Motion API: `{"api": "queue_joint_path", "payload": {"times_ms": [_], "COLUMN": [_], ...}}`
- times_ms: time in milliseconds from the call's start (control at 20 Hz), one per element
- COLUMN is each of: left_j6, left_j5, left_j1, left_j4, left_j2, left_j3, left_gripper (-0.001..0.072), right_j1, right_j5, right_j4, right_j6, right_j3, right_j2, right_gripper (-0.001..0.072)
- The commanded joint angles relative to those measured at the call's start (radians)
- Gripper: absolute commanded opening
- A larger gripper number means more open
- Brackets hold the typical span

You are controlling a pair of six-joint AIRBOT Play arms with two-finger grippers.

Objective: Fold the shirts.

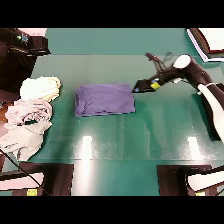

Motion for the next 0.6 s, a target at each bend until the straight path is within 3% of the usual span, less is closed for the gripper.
{"api": "queue_joint_path", "payload": {"times_ms": [0, 400, 550], "left_j6": [0.000, 0.000, 0.000], "left_j5": [0.010, 0.010, 0.009], "left_j1": [0.000, 0.000, 0.000], "left_j4": [-0.029, -0.034, -0.034], "left_j2": [-0.008, -0.024, -0.024], "left_j3": [-0.003, -0.003, -0.003], "left_gripper": [0.0026, 0.0026, 0.0026], "right_j1": [-0.120, 0.060, 0.151], "right_j5": [-0.035, -0.019, -0.021], "right_j4": [0.167, 0.254, 0.312], "right_j6": [0.001, -0.013, -0.014], "right_j3": [-0.129, 0.048, 0.137], "right_j2": [-0.031, -0.256, -0.310], "right_gripper": [0.0716, 0.0707, 0.0614]}}
